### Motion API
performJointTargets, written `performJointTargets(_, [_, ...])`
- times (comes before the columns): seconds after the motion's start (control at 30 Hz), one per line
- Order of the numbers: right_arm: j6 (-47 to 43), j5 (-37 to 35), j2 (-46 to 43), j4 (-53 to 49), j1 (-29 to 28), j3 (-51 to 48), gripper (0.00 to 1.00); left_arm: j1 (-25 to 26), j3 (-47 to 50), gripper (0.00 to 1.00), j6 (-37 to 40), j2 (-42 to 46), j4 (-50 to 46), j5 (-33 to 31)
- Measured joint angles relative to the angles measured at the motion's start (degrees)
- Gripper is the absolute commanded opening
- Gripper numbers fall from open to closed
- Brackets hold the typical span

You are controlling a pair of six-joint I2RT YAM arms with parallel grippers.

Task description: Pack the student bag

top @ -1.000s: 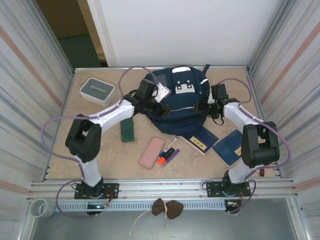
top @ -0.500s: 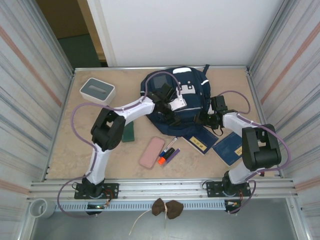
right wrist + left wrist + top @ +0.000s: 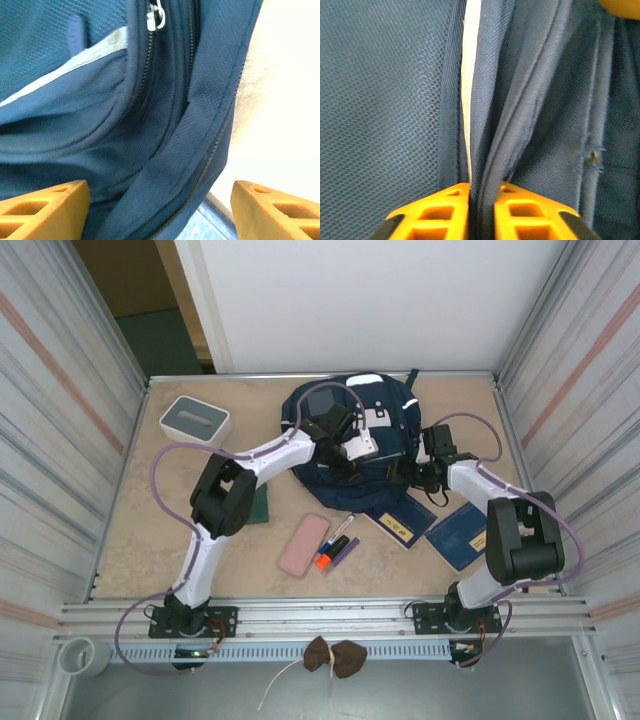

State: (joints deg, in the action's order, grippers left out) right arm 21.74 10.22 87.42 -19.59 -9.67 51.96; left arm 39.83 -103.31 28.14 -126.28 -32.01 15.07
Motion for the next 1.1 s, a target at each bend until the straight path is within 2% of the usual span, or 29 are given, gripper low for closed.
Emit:
performJointTargets(0.07, [-0.9, -0.5, -3.1, -2.0, 0.0, 0.4, 0.75, -1.5, 0.2, 0.00, -1.7, 1.6, 0.4, 2.8])
performJointTargets(0.3, [-1.7, -2.1, -13.0, -5.3, 0.1, 0.3, 0.76, -10.3, 0.2, 0.00, -9.4, 9.1, 3.5, 15.6])
performJointTargets(0.47, [-1.7, -2.9, -14.9, -7.7, 0.4, -1.0, 0.77, -16.1, 0.8, 0.00, -12.6, 12.2, 5.6, 19.7])
performJointTargets(0.63, [-1.6, -2.9, -14.4, -9.5, 0.4, -2.3, 0.77, -18.7, 3.6, 0.04, -13.7, 12.3, 6.7, 21.0])
performJointTargets(0.73, [-1.4, -2.9, -13.0, -10.3, 0.4, -2.3, 0.77, -18.5, 5.8, 0.25, -14.8, 12.3, 7.0, 19.7])
performJointTargets(0.8, [-1.2, -2.9, -11.6, -10.9, 0.4, -2.4, 0.77, -18.2, 6.0, 0.44, -17.0, 12.3, 7.1, 17.9])
performJointTargets(0.87, [-1.2, -2.9, -11.3, -11.3, 0.4, -3.2, 0.78, -17.6, 6.4, 0.54, -19.8, 12.6, 8.5, 15.6])
performJointTargets(0.97, [-1.2, -2.9, -11.8, -12.7, 0.4, -4.6, 0.81, -16.2, 11.8, 0.63, -25.7, 16.2, 11.9, 9.9])
performJointTargets(1.1, [-1.2, -1.4, -11.5, -13.4, 1.4, -5.0, 0.84, -11.6, 24.9, 0.65, -36.2, 26.1, 17.1, 4.7])
